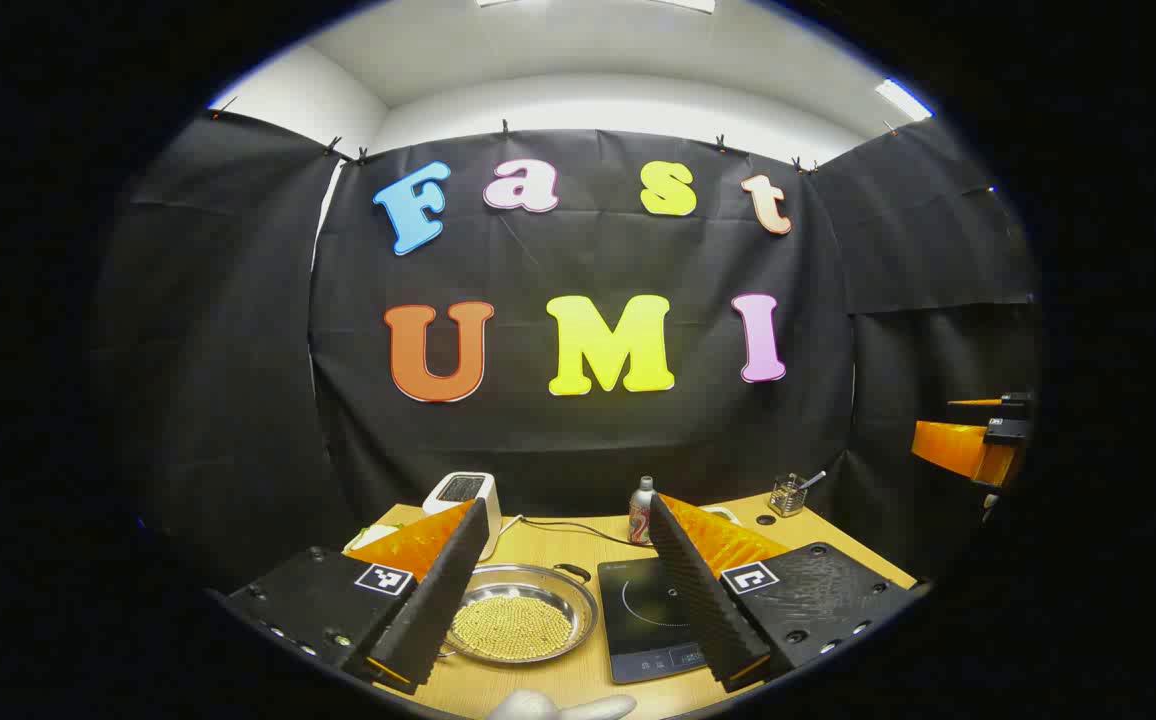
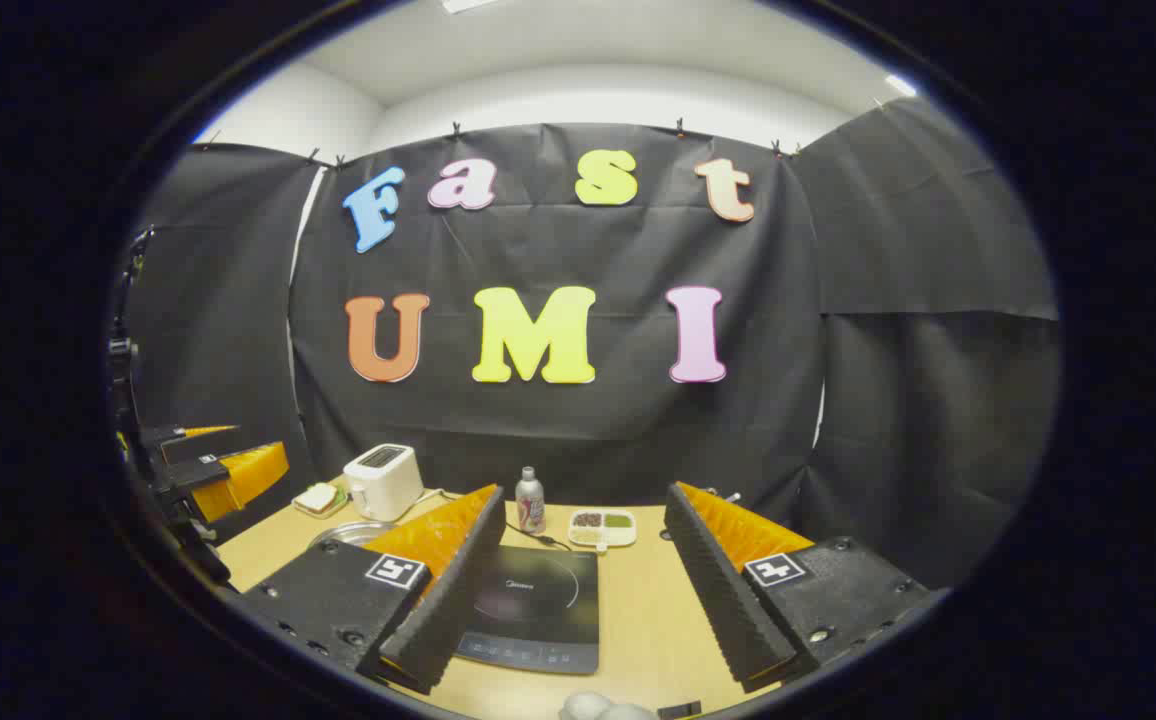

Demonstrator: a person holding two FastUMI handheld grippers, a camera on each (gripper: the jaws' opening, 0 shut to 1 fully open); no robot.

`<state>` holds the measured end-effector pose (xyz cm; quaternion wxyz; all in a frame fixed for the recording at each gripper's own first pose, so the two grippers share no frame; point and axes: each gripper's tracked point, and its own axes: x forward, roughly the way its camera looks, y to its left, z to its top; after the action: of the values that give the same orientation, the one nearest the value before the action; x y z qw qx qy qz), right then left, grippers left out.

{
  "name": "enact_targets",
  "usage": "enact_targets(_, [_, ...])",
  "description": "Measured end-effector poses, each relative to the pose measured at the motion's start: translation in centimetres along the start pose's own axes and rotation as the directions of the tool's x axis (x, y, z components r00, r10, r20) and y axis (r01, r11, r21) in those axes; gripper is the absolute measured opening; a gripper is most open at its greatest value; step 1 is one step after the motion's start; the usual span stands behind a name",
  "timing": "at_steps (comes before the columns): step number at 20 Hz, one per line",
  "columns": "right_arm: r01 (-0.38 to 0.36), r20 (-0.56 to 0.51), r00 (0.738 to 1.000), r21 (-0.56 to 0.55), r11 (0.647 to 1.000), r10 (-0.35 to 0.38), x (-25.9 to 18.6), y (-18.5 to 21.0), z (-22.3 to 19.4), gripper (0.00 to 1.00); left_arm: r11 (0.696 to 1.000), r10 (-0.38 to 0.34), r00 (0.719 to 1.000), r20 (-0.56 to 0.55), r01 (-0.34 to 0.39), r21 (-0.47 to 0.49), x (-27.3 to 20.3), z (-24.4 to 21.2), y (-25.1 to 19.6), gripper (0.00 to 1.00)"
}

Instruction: First push the handle of the pot to place it horizontally, then grasp the pot with both hands and set it on the induction cooktop.

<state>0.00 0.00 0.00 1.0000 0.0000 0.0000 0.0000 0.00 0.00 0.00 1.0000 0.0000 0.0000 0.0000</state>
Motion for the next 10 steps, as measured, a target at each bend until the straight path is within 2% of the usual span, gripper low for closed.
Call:
enact_targets(9, [0.004, -0.006, 1.000, 0.000, 1.000, -0.004, -0.65, 0.08, -0.12, 0.96, 1.000, 0.000, 1.000, 0.002, 0.000, -0.014, -0.03, -0.47, 0.37, 0.96])
enact_targets(10, [0.004, -0.008, 1.000, -0.003, 1.000, -0.004, -0.73, 0.09, -0.09, 1.00, 1.000, 0.003, 1.000, 0.000, -0.003, -0.012, -0.02, -0.49, 0.44, 0.96])
